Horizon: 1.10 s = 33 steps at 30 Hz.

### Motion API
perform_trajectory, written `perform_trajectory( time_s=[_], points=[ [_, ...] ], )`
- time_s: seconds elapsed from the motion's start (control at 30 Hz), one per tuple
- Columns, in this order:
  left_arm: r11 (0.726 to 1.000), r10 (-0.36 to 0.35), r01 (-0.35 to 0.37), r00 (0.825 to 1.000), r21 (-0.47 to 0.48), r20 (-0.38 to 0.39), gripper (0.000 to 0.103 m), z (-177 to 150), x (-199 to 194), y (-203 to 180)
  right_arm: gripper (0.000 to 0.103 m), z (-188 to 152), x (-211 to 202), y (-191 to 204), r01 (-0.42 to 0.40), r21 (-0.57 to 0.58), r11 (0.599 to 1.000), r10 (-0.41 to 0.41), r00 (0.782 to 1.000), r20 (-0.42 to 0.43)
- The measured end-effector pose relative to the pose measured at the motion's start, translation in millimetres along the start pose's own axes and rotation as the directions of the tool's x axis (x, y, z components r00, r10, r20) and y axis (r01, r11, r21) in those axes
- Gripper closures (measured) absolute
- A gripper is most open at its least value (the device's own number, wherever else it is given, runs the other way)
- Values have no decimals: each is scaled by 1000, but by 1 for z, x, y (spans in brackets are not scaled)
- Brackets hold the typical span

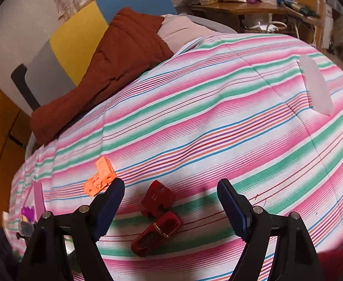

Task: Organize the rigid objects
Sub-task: 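Close the left tool on the white plug and lift it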

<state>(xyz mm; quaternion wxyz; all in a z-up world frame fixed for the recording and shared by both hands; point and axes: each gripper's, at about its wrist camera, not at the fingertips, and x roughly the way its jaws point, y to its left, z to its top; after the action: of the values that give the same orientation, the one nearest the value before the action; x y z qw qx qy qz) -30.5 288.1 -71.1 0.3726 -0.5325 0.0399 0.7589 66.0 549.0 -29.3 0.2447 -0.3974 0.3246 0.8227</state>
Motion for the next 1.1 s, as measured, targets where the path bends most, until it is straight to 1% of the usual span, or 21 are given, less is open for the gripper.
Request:
perform_trajectory(
  time_s=[0.1, 0.13, 0.17, 0.2, 0.23, 0.27, 0.33, 0.43, 0.47, 0.53, 0.67, 0.77, 0.83, 0.9, 0.93, 0.97, 1.03, 1.1],
  points=[
    [1000, -4, 4, 1000, -31, -5, 47, -1, -4, 5, 21, 1, 1, -3, -24, 25, 999, 24, 1000, -8],
    [999, -11, 11, 1000, -41, -3, 44, 0, -5, 6, 21, 1, 1, -3, -26, 28, 999, 26, 1000, -9],
    [999, -25, 25, 1000, -48, -1, 38, 1, -6, 6, 21, 1, 1, -2, -27, 27, 999, 27, 1000, -9],
    [998, -29, 29, 1000, -55, -2, 35, 2, -6, 6, 21, 1, 1, -2, -28, 26, 999, 28, 1000, -9],
    [998, -28, 28, 1000, -62, 1, 28, 3, -6, 6, 20, 1, 0, -2, -30, 25, 999, 30, 999, -10],
    [998, -24, 25, 1000, -60, 9, 18, 2, -5, 5, 20, 1, 1, -2, -31, 23, 999, 31, 999, -14],
    [999, -3, 3, 1000, -33, 4, 15, 1, -1, 2, 20, 0, 2, 0, -31, 16, 999, 32, 999, -22],
    [1000, 8, -8, 1000, -19, -8, 15, 3, 10, -2, 20, 1, 2, 3, -31, 3, 1000, 31, 999, -19],
    [999, 13, -13, 1000, -40, 4, 15, 4, 9, -1, 20, 1, 2, 3, -29, 2, 1000, 29, 999, -18],
    [996, -1, 4, 1000, -84, 30, 15, 3, 6, 5, 20, 0, 2, 0, -33, 13, 999, 33, 999, -19],
    [989, -10, 12, 1000, -146, 14, 15, 9, 10, 13, 20, 0, 1, 0, -41, 19, 999, 41, 999, -18],
    [989, -5, 6, 1000, -148, 7, 15, 21, 17, 8, 20, -1, 0, -1, -39, 18, 999, 39, 999, -15],
    [990, 23, -23, 1000, -141, -1, 17, 26, 24, 3, 20, 0, 0, -4, -40, 31, 999, 41, 999, -18],
    [992, 61, -61, 998, -111, 2, 20, 29, 28, -3, 20, 0, 1, -6, -45, 47, 998, 46, 999, -20],
    [992, 76, -75, 997, -105, 4, 28, 28, 29, -4, 20, 1, 1, -7, -47, 51, 998, 48, 999, -20],
    [990, 90, -88, 996, -108, 15, 38, 27, 27, -3, 20, 1, 2, -8, -46, 53, 998, 48, 999, -21],
    [992, 61, -58, 998, -111, 29, 38, 22, 25, 1, 20, 1, 2, -9, -49, 57, 997, 51, 998, -27],
    [996, 59, -57, 998, -66, 35, 38, 17, 22, -1, 20, 0, 4, -8, -61, 58, 996, 64, 997, -44]
  ],
)
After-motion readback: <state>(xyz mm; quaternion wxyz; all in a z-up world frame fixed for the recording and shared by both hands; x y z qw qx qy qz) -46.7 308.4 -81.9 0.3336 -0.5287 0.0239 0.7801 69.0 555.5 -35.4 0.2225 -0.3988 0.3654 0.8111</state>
